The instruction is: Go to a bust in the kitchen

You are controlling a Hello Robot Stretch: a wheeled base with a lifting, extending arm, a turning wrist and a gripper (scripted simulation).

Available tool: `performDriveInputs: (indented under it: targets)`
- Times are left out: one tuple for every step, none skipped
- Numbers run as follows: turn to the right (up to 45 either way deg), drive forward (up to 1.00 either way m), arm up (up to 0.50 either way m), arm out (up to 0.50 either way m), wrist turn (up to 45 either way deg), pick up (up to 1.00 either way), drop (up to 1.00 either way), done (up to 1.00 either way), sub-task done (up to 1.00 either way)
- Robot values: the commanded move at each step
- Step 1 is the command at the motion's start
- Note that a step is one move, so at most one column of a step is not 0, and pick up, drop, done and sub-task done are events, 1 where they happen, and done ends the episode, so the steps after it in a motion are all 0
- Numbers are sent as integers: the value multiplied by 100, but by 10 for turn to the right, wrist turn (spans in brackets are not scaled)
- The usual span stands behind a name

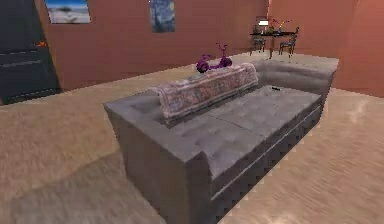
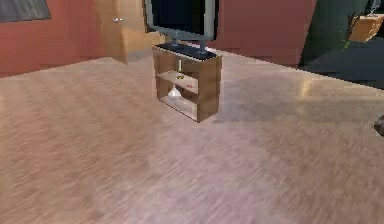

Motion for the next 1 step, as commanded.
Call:
performDriveInputs:
  targets:
    - [-300,0,0,0,0,0,0,0,0]
